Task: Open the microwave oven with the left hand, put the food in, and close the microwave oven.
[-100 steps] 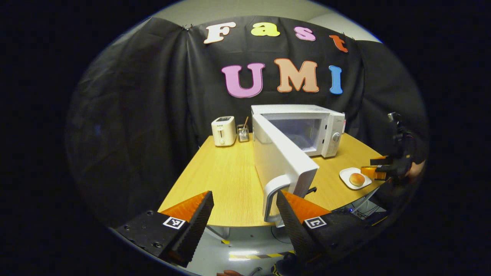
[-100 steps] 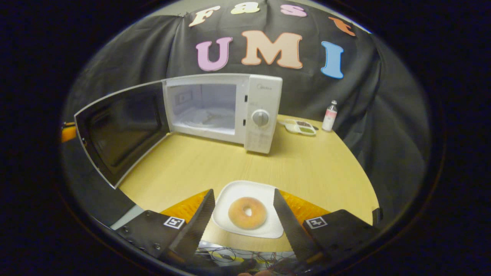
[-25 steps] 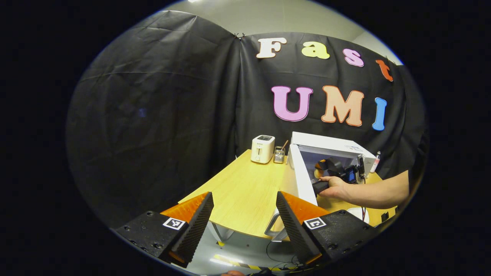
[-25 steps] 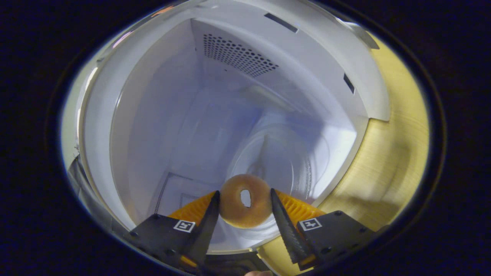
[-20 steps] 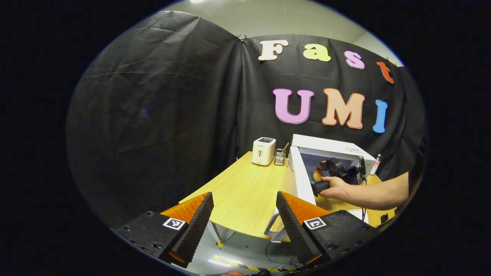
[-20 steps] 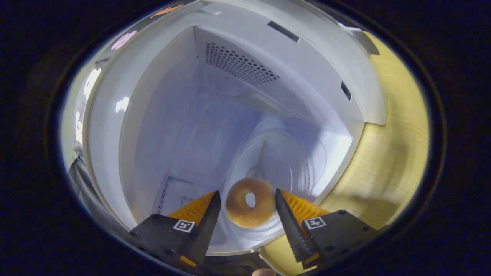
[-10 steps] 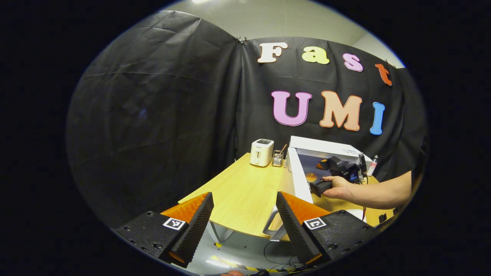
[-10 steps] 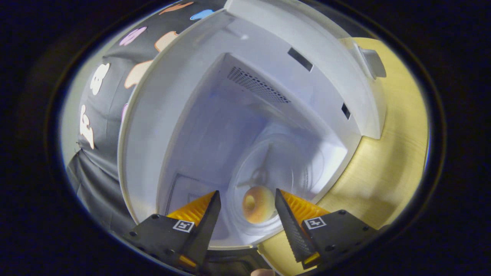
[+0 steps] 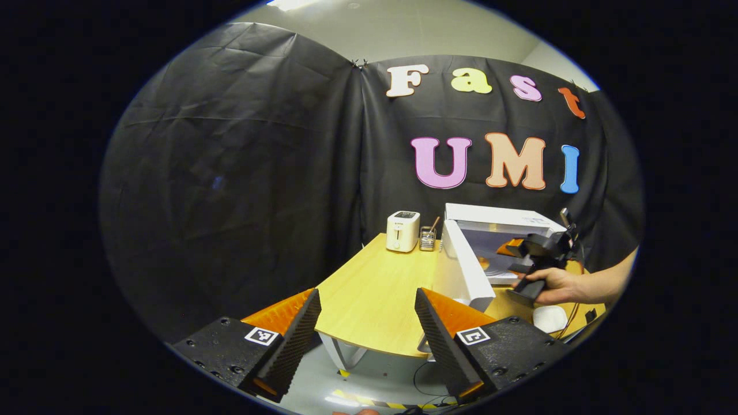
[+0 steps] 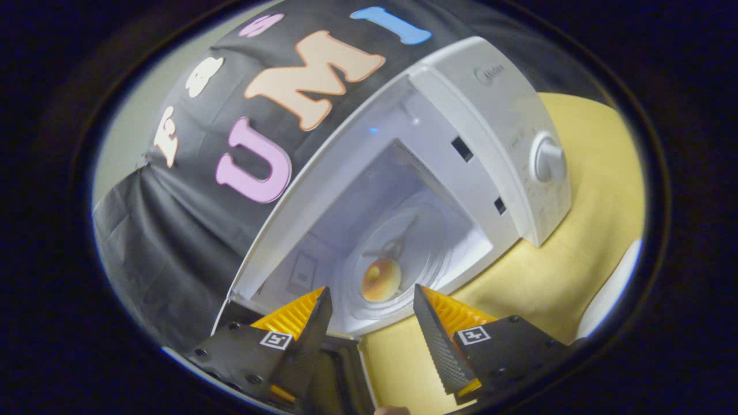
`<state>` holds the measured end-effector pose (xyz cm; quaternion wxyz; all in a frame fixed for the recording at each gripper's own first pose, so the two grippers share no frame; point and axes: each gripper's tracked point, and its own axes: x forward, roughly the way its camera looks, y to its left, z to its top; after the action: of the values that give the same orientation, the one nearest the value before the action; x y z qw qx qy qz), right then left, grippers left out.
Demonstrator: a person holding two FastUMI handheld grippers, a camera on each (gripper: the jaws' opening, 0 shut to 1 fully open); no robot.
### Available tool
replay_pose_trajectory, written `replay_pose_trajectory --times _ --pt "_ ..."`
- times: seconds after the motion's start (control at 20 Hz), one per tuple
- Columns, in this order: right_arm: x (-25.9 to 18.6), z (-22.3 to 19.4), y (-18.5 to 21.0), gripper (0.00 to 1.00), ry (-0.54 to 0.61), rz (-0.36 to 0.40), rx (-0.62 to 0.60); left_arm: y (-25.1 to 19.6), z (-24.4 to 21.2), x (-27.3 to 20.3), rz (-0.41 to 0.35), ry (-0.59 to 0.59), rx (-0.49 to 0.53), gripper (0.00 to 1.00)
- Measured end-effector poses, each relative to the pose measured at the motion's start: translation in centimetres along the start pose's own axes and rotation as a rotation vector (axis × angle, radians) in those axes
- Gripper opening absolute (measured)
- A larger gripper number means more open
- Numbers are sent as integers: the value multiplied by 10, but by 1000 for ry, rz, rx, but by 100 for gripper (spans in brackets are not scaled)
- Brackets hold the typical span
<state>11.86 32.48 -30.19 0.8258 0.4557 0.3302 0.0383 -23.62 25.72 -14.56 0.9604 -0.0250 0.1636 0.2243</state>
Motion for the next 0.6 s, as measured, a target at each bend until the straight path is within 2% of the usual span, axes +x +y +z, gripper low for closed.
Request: replay_pose_trajectory --times 0.15,0.2,0.25,0.35,0.4,0.5,0.6 --pt "-37 36 -7 88 -40 40 -134 -3 -8 10 -20 5 59 94" --pt "-48 47 -10 80 -48 49 -185 -4 -11 16 -30 12 77 94" --pt "-61 60 -11 80 -69 58 -236 -10 -18 21 -61 37 100 92" --pt "-84 90 -15 80 -127 67 -332 -10 -45 26 -58 128 155 32" --pt "-95 104 -14 80 -155 74 -367 -4 -51 39 -32 126 178 2" --pt "-115 132 -12 80 -203 75 -432 -14 -52 48 -48 102 178 0" --pt "-136 159 -3 80 -260 85 -490 -26 -76 55 -75 150 157 0"
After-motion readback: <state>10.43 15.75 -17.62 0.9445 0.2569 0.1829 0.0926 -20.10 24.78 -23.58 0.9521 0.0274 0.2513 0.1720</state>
